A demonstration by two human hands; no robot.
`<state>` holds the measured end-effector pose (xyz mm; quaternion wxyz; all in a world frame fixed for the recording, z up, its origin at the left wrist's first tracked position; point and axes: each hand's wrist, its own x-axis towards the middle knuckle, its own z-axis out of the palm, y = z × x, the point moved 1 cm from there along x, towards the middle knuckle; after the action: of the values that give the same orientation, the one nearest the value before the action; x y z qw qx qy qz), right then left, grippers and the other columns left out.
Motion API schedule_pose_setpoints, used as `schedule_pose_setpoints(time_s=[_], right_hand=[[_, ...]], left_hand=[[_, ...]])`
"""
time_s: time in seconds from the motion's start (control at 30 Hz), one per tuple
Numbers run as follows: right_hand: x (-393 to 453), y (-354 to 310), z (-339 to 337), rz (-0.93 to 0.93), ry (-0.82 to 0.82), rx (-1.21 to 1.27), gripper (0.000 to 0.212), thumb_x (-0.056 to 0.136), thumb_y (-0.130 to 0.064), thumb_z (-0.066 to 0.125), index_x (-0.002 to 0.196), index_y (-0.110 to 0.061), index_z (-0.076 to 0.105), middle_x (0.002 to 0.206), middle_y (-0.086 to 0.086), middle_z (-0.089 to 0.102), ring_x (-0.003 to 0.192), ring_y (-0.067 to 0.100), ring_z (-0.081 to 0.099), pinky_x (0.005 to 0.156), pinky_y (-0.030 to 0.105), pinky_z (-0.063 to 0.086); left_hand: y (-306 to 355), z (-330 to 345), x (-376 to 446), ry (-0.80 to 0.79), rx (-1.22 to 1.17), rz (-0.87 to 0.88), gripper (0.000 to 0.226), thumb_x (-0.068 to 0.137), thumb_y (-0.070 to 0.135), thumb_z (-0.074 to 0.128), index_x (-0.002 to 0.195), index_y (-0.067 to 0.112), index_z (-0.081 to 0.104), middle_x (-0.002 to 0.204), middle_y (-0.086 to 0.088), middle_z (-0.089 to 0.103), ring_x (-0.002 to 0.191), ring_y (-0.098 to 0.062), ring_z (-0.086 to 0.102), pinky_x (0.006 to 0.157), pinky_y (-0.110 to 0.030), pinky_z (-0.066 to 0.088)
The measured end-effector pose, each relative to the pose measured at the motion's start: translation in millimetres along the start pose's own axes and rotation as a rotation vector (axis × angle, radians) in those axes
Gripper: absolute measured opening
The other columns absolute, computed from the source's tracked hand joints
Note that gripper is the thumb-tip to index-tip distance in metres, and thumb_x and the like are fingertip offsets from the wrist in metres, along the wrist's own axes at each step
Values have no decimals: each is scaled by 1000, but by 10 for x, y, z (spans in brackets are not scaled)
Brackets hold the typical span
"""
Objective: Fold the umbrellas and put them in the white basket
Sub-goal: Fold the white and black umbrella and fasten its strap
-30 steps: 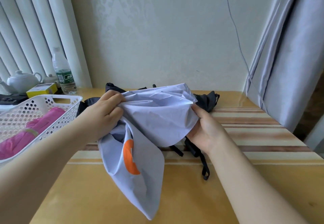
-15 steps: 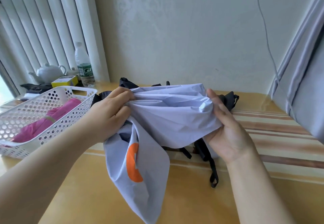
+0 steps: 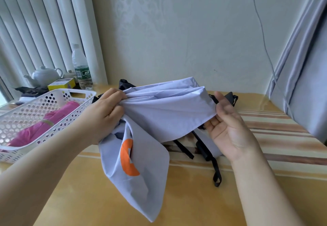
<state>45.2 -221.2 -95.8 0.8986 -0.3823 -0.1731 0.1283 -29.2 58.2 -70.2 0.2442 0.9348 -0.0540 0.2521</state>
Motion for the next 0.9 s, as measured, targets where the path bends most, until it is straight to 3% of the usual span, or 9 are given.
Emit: schedule_pose_setpoints(time_s=[0.2, 0.33, 0.4, 0.53, 0.57, 0.63, 0.73, 0.83, 0.9], right_hand=[[-4, 115, 87, 19, -137, 155, 44, 66, -20, 82, 107, -27, 68, 113, 0, 69, 107, 19, 65, 93, 36, 52], [-60, 24, 185, -147, 8, 314, 43, 80, -11, 53, 114, -35, 62, 91, 0, 74, 87, 17, 72, 67, 34, 60], [-69, -20, 170, -164, 101, 325, 36, 83, -13, 51, 111, -33, 63, 91, 2, 74, 84, 19, 72, 63, 33, 59], [-21, 15, -11, 102, 263, -218, 23, 96, -31, 54, 88, -20, 72, 84, -1, 72, 79, 14, 63, 67, 24, 49], [-2, 12, -41, 105, 346, -365, 23, 92, -40, 58, 91, -20, 70, 85, -4, 71, 80, 12, 60, 68, 23, 44], [20, 0, -106, -105, 429, -551, 50, 75, -65, 65, 103, -24, 66, 104, -4, 68, 95, 12, 60, 78, 25, 46], [-49, -88, -62, -445, 257, -841, 57, 62, -70, 68, 110, -43, 57, 113, -14, 58, 109, 7, 56, 90, 22, 46], [-77, -58, -9, -361, 122, -1098, 52, 67, -64, 75, 112, -44, 56, 111, -21, 61, 104, 0, 57, 84, 18, 47], [-73, -35, 7, -347, 70, -1068, 24, 71, -53, 72, 88, -37, 65, 85, -21, 65, 80, -3, 58, 70, 10, 44]], left_hand=[[39, 5, -33, -13, 42, 6, 56, 74, 51, 16, 105, 20, 50, 110, 5, 46, 97, -18, 47, 87, -37, 39], [123, 47, -2, -10, 54, 69, 56, 78, 50, 16, 108, 21, 53, 108, 16, 43, 96, -15, 48, 84, -36, 41], [157, 84, 25, 0, 61, 115, 55, 80, 49, 17, 107, 20, 55, 106, 19, 42, 94, -11, 46, 81, -35, 40], [145, 99, 67, 24, 57, 113, 58, 79, 48, 18, 107, 16, 56, 103, 18, 43, 92, -7, 44, 79, -34, 39], [125, 91, 73, 19, 59, 103, 57, 78, 49, 18, 106, 17, 56, 102, 19, 41, 92, -7, 44, 80, -34, 40], [96, 68, 84, -7, 62, 79, 53, 78, 51, 17, 105, 23, 52, 102, 19, 40, 93, -10, 45, 84, -37, 41], [95, 57, 82, -32, 62, 69, 52, 78, 52, 16, 106, 25, 51, 103, 18, 41, 95, -13, 46, 87, -39, 42], [137, 64, 73, -40, 83, 110, 57, 79, 51, 17, 110, 21, 54, 106, 18, 42, 98, -14, 47, 88, -41, 42], [164, 63, 65, -45, 90, 142, 55, 80, 49, 18, 110, 21, 55, 109, 13, 45, 100, -18, 48, 88, -43, 43]])
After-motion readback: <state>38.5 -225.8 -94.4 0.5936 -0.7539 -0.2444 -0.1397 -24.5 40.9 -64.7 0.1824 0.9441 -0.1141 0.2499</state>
